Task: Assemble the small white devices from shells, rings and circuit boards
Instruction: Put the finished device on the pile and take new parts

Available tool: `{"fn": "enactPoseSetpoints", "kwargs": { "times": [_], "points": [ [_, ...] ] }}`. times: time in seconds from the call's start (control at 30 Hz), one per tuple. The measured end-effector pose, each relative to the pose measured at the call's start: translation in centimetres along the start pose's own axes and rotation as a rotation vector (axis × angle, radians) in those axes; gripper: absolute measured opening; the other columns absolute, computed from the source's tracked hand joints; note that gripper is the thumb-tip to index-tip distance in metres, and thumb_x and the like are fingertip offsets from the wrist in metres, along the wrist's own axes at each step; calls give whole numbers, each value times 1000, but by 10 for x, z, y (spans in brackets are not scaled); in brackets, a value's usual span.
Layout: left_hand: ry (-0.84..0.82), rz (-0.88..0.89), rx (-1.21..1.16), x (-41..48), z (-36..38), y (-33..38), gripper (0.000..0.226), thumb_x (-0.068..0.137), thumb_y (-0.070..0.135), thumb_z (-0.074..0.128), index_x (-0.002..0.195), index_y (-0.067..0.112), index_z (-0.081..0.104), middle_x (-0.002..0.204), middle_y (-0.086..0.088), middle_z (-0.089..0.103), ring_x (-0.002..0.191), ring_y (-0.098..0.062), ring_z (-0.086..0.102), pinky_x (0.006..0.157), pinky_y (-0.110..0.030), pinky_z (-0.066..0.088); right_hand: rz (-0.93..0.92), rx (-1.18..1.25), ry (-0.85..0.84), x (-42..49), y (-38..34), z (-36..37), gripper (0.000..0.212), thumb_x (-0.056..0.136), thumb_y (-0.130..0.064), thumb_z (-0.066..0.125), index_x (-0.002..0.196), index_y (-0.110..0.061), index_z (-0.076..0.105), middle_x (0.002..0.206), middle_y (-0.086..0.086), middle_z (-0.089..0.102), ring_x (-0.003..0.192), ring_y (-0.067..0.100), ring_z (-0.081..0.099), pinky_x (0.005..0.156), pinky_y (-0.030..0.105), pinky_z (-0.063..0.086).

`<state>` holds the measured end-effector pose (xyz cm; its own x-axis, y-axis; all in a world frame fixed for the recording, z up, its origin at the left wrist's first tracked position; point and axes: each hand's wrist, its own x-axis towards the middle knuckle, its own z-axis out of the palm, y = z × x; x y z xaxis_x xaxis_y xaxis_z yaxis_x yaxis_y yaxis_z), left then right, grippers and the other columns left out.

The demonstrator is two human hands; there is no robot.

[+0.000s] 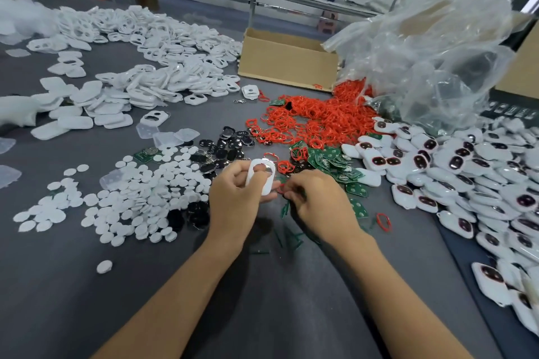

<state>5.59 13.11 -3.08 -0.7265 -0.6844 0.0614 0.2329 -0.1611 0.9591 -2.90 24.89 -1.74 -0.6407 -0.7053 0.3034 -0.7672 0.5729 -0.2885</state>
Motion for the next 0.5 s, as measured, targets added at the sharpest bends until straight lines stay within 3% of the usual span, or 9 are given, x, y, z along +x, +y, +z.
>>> {"fn": "enactPoseSetpoints", "kwargs": {
  "times": [0.1, 0.17, 0.27, 0.37, 0.5],
  "points": [
    [-2, 17, -8, 0, -1, -2, 27, 88, 1, 57, 108, 20, 60, 95, -8, 74, 76, -25, 75, 62, -33, 61, 66, 213, 103, -5, 2, 2, 9, 87, -8, 61, 84, -15, 65, 80, -5, 67, 81, 17, 61, 74, 37, 50],
    [-26, 49, 41, 2, -1, -4, 34, 85, 4, 55, 108, 28, 60, 99, -3, 72, 80, -25, 74, 64, -36, 61, 121, 433, 153, -6, 4, -2, 15, 89, -2, 57, 86, -15, 64, 73, -9, 67, 70, 7, 63, 68, 23, 51],
    [-81, 76, 150, 2, 1, -5, 33, 88, 0, 52, 89, 25, 73, 96, 2, 71, 88, -22, 72, 64, -33, 61, 124, 594, 174, -8, 6, -8, 24, 93, 2, 50, 91, -16, 65, 71, -7, 64, 62, 5, 58, 63, 14, 47],
    [-138, 57, 166, 0, 5, -5, 24, 92, 3, 61, 91, 21, 77, 94, 4, 71, 82, -11, 70, 63, -32, 61, 80, 590, 220, -8, 4, -10, 23, 90, 3, 56, 92, -17, 69, 77, -7, 68, 67, 5, 61, 66, 15, 47],
    [-207, 87, 146, -5, 7, -3, 10, 87, 13, 71, 91, 20, 78, 95, 4, 73, 79, -16, 72, 61, -31, 61, 81, 701, 262, -8, -5, -11, 24, 84, 9, 62, 91, -14, 66, 79, -5, 69, 68, 2, 65, 66, 11, 49]
  ]
}}
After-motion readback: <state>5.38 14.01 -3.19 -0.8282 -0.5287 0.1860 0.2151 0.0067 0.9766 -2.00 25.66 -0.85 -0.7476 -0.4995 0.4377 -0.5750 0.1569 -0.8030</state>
